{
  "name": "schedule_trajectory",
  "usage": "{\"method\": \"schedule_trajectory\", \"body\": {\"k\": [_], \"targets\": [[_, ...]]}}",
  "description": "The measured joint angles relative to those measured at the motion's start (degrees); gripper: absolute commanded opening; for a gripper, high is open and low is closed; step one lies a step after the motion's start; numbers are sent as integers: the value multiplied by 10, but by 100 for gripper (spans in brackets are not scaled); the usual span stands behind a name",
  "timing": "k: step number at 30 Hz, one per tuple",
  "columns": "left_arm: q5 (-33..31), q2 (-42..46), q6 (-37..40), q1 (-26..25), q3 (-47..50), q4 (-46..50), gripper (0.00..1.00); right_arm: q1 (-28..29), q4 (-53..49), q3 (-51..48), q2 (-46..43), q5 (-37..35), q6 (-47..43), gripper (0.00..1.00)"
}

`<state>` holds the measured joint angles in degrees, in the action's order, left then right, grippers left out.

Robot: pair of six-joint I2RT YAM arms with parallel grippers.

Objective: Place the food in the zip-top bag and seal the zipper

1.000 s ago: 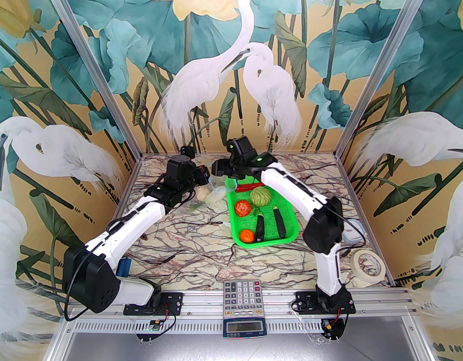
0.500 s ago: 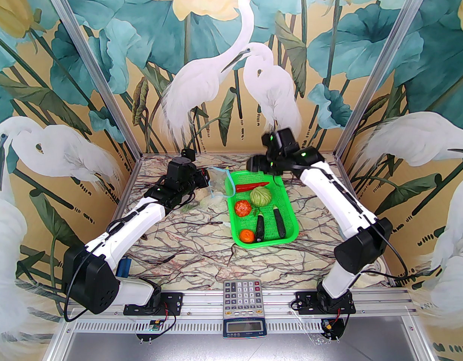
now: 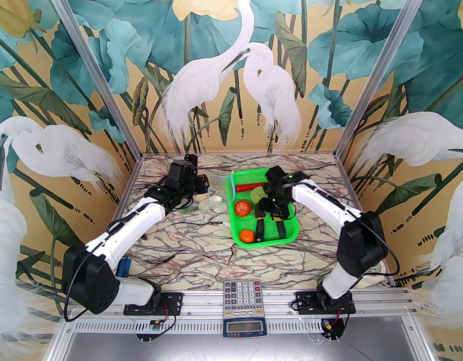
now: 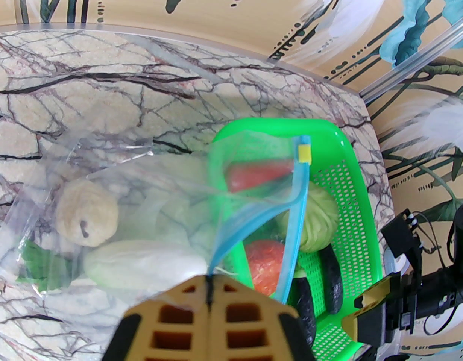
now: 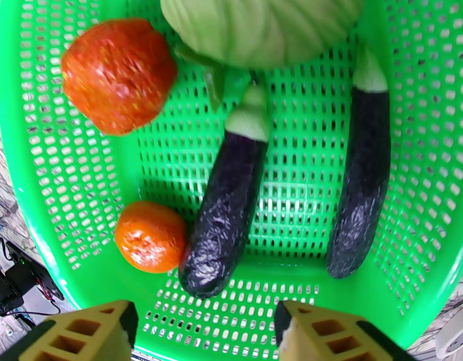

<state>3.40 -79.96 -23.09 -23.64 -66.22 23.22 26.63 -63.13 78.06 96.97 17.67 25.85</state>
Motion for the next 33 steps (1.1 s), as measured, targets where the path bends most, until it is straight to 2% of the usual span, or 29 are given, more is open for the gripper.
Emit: {"method": "schedule_trajectory", "body": {"k": [9, 19, 25, 28, 33], "targets": [[3, 0, 13, 0, 0, 15, 0, 19, 28, -8, 53, -3, 0, 63], [7, 0, 24, 0, 0, 19, 0, 32, 84, -19, 98, -53, 29, 62], [11, 0, 33, 0, 0, 20, 0, 38, 115, -20, 111, -73, 41, 50], [11, 0, 35, 0, 0, 23, 0, 42, 127, -20, 117, -74, 45, 48], [13, 0, 37, 0, 0, 26, 0, 45, 146, -21, 126, -74, 53, 33]]}}
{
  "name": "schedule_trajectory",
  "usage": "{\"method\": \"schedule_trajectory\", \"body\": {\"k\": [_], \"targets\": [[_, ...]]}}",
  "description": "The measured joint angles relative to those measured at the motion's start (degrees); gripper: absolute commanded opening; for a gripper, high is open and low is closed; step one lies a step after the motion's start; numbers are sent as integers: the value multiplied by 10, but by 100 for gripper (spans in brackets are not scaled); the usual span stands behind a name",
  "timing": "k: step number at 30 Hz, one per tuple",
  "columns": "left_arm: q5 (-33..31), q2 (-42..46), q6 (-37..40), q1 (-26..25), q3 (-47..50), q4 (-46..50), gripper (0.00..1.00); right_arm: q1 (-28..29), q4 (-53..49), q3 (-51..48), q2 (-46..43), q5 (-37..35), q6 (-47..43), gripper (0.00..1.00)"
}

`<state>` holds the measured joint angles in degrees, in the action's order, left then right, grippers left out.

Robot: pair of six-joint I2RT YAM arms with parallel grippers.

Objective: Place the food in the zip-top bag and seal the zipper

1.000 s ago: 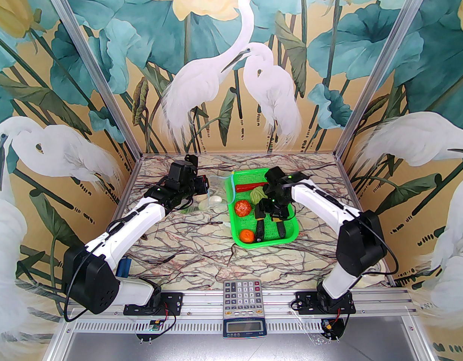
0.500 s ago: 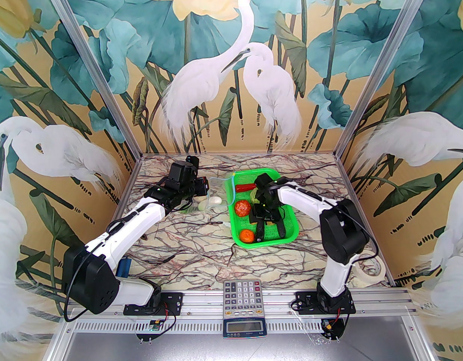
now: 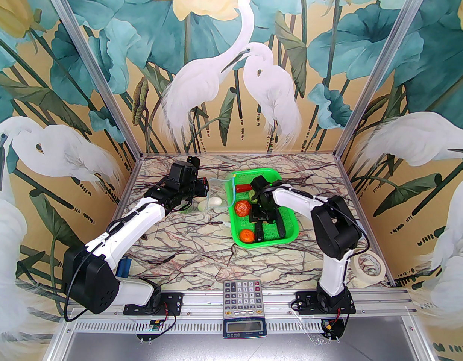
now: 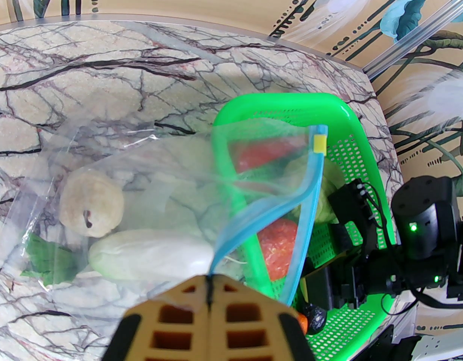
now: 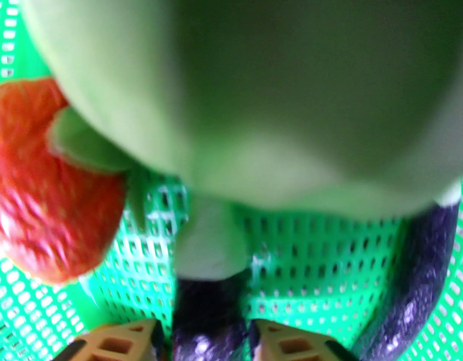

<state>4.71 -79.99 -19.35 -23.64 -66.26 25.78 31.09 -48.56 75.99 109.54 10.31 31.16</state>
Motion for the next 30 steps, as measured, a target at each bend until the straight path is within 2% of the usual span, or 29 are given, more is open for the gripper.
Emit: {"method": "schedule_trajectory", "body": {"k": [10, 21, 30], "targets": [[0, 0, 1, 0, 0, 4, 0, 0, 2, -10, -23, -15, 6, 16], [7, 0, -6, 0, 0, 1, 0, 0, -44, 7, -167, -115, 10, 14], [17, -8, -10, 0, -8, -13, 0, 0, -17, 40, -245, -179, 36, 13]]}}
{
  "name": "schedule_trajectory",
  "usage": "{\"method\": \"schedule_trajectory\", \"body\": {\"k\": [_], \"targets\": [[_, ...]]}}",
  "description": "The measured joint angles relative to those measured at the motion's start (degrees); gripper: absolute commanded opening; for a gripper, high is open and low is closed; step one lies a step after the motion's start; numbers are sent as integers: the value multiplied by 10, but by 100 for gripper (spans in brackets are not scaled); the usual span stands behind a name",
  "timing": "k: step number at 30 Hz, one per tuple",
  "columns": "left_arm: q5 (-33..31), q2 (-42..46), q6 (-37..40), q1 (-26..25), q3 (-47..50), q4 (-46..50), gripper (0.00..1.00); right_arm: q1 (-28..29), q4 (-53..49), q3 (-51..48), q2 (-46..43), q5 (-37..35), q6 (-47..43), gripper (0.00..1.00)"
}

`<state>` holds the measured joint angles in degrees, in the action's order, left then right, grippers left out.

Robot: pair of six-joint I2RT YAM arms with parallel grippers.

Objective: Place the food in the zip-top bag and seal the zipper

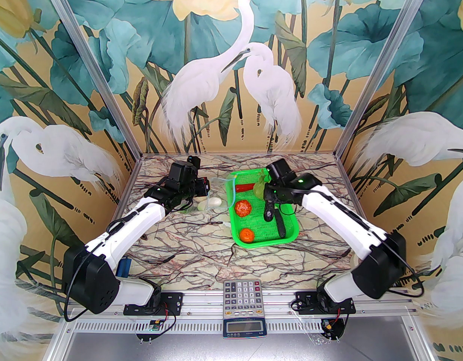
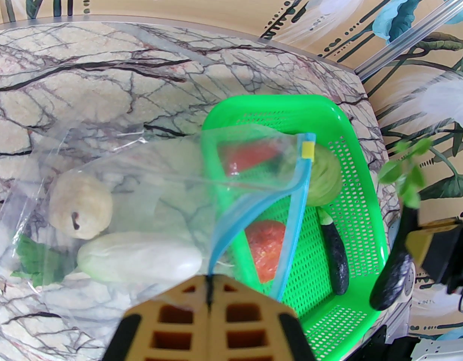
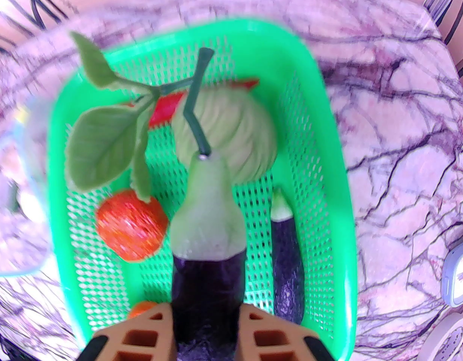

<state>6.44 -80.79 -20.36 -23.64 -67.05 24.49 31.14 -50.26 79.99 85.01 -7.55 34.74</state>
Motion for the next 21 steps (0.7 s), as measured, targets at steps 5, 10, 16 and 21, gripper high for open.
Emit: {"method": "schedule_trajectory", "body": {"k": [5, 10, 16, 21], "targets": [[5, -13, -2, 0, -10, -11, 0, 0, 47, 22, 1, 8, 23, 13], [15, -26, -7, 0, -20, -16, 0, 8, 119, 59, 19, 31, 58, 12], [18, -33, -11, 0, -32, -16, 0, 42, 193, 87, 75, 34, 96, 13], [24, -39, -22, 0, -59, -27, 0, 59, 226, 104, 129, 31, 111, 13]]}}
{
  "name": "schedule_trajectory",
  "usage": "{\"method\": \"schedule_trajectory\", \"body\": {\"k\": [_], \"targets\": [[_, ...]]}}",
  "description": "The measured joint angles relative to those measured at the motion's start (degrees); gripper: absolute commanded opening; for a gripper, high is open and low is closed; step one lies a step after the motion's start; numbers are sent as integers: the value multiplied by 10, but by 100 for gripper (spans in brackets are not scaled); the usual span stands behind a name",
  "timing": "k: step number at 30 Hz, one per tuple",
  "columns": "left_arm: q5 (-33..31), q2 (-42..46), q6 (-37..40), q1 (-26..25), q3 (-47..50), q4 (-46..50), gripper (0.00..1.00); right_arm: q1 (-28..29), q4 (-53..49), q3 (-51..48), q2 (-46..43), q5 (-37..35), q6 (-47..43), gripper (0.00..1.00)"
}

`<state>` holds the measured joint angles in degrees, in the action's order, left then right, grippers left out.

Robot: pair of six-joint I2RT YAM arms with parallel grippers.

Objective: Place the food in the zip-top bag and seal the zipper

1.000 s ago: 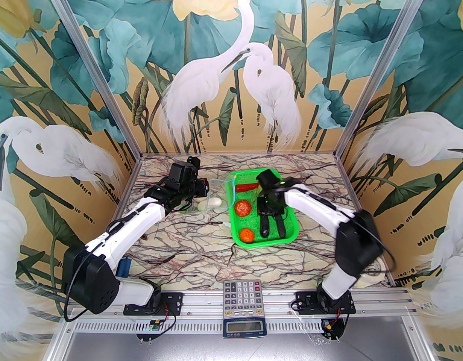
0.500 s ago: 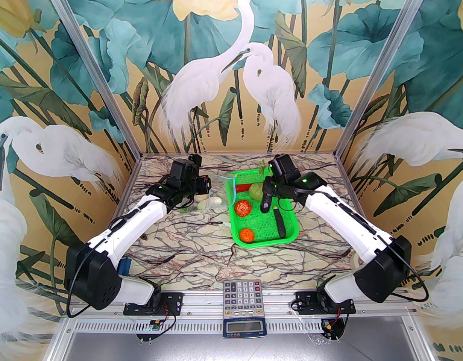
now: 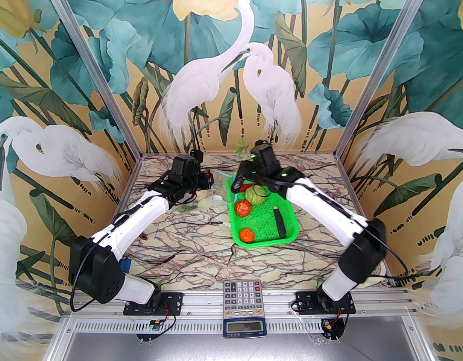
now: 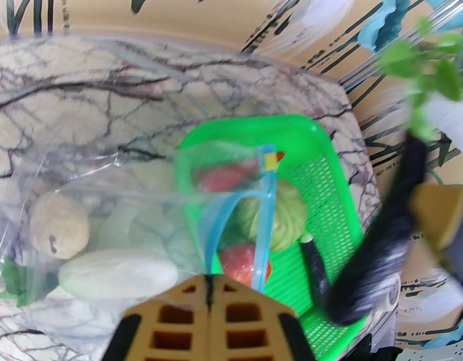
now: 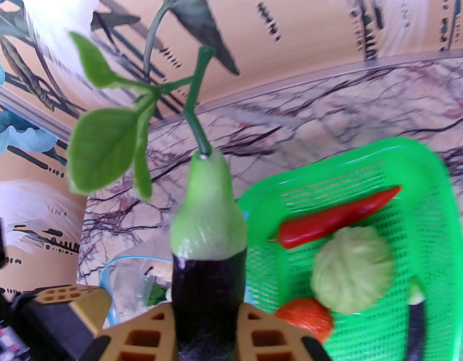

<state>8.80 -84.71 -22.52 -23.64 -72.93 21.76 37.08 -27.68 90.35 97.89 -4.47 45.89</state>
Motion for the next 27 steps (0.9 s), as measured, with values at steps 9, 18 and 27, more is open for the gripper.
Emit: {"method": "schedule_trajectory", "body": {"k": [9, 18, 27], "targets": [[17, -16, -14, 0, -19, -25, 0, 7, 22, 39, 47, -16, 4, 13], [30, -25, -35, 0, -17, -42, 1, 35, 35, 59, 87, -26, 7, 14], [31, -25, -35, 0, -11, -49, 1, 48, 24, 57, 92, -4, 11, 14]]}}
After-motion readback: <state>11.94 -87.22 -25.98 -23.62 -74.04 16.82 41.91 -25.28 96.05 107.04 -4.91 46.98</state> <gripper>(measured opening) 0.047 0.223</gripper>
